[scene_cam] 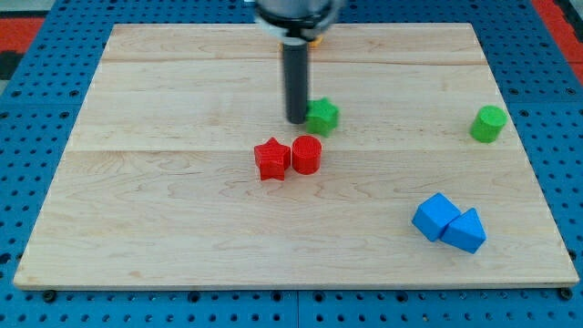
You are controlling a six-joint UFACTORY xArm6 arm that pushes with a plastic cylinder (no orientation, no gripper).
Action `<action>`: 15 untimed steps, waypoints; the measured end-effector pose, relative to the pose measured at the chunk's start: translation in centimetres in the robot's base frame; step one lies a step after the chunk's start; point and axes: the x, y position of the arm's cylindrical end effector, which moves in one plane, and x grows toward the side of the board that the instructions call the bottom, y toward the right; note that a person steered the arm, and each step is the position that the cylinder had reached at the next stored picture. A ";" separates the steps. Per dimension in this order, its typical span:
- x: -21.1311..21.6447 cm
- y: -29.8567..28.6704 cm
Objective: Place the green blocks diagonally above the top right side of the red blocks
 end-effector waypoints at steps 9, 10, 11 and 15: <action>1.0 17.0; 1.0 13.2; 2.2 19.2; 2.7 10.0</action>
